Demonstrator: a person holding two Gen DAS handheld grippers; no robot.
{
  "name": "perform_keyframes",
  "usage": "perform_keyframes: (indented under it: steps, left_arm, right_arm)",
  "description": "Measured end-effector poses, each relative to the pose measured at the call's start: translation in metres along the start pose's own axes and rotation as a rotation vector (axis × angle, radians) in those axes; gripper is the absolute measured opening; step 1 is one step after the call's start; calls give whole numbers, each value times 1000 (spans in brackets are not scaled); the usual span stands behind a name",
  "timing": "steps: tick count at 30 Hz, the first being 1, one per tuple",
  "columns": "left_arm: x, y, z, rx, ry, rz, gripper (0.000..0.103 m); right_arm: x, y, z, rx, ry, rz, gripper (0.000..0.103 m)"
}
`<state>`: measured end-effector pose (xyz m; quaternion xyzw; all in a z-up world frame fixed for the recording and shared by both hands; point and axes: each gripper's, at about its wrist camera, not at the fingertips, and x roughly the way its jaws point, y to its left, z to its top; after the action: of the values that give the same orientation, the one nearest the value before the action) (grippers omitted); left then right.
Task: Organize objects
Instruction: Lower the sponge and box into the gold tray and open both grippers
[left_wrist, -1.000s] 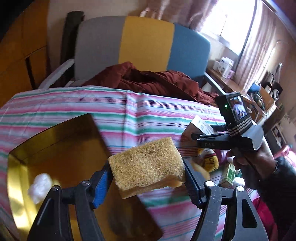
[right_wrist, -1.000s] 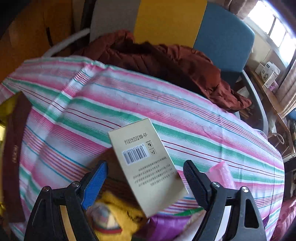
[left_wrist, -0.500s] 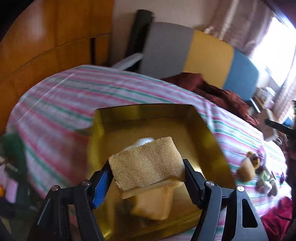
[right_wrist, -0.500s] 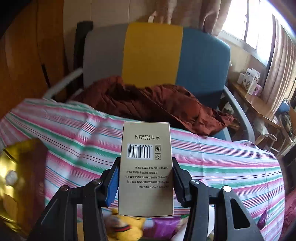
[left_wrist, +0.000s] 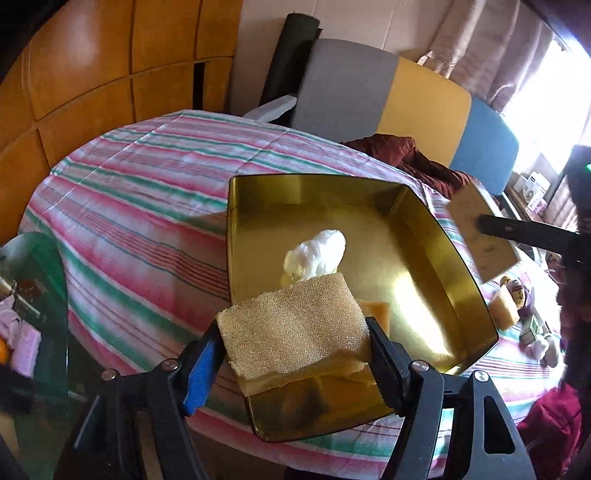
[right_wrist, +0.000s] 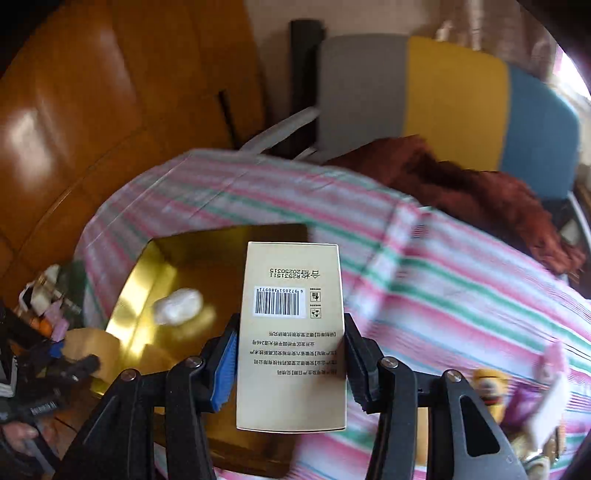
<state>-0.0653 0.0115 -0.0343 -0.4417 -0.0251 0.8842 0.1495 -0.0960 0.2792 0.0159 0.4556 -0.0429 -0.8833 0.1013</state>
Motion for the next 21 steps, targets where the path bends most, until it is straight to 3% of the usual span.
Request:
perform_keyframes:
  steps: [8, 13, 15, 21]
  left_arm:
    - [11, -3, 54, 70, -123, 29, 73]
    - [40, 3, 87, 73, -109, 79, 84]
    - [41, 9, 88, 48, -105, 83, 84]
    - [24, 21, 58, 5, -107, 91, 86]
  right_arm:
    - [44, 47, 21, 16, 37, -5, 51]
    - [56, 55, 24, 42, 45, -13, 58]
    - [57, 53, 20, 71, 57, 1, 78]
    - [51, 48, -3, 98, 77, 25, 78]
